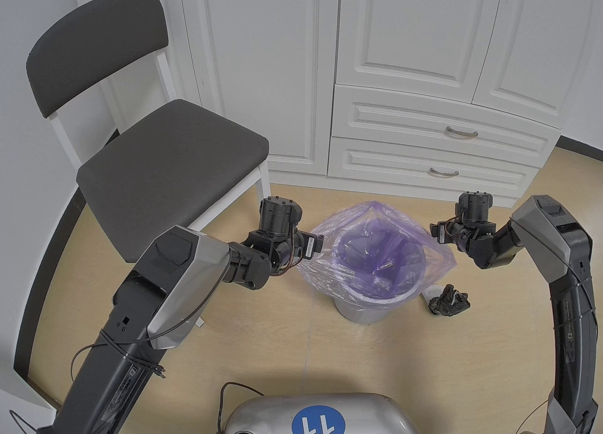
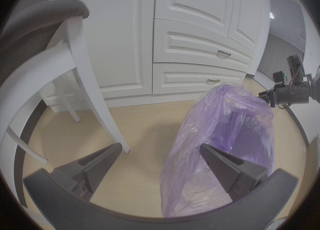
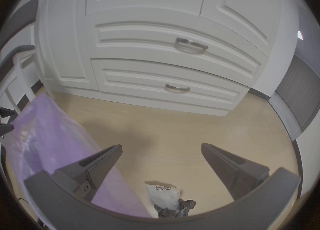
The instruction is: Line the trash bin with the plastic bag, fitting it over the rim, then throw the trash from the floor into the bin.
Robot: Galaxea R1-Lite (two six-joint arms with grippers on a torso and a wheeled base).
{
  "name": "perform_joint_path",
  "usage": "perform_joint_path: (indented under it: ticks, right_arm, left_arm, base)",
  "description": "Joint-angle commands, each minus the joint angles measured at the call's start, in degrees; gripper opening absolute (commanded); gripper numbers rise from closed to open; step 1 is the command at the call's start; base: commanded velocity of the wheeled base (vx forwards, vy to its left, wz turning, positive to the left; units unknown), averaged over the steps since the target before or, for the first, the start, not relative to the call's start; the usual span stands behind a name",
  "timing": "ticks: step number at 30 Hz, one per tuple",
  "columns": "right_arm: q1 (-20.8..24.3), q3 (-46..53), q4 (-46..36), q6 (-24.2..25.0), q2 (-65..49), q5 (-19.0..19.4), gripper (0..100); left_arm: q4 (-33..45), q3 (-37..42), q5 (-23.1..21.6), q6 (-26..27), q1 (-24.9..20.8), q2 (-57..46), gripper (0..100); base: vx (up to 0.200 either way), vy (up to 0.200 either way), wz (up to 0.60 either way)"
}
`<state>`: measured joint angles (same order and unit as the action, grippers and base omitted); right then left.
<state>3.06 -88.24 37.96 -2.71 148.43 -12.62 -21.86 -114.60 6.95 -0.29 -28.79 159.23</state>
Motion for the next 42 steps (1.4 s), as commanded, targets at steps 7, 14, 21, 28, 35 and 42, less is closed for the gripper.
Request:
perform_joint_path:
  ticks: [7,14,21,28,35,42]
  right_arm:
    - [0.5,-13.8,0.6,2.4,12.9,-0.7,100]
    - [0.9,-26.4,-0.3,5.2,21.8,-0.7,100]
    - [1.8,-26.4,-3.9,7.3,21.7,-0.3,100]
    - [2.5,-13.5,-2.7,7.4,14.3,1.7,100]
    - [3.7,3.4,3.7,5.3,7.7,6.5,100]
    - [5.5,15.7,14.4,2.8,4.8,7.3,100]
  left_arm:
    - [-3.7,0.0,2.6,-1.6,1.5,2.1,100]
    - [-8.2,0.0,2.7,-2.4,1.1,3.4,100]
    - [-8.4,0.0,3.7,-3.3,0.8,3.7,100]
    - [-8.2,0.0,4.5,-4.0,0.9,2.7,100]
    - [-8.9,5.6,4.3,-4.5,1.0,-1.2,100]
    - [-14.1,14.2,3.8,-4.4,1.4,-5.6,100]
  base:
    - [0.0,0.0,0.0]
    - [0.0,0.0,0.0]
    - [0.0,0.0,0.0]
    - [0.0,0.0,0.0]
    - [0.0,0.0,0.0]
    - [0.0,0.0,0.0]
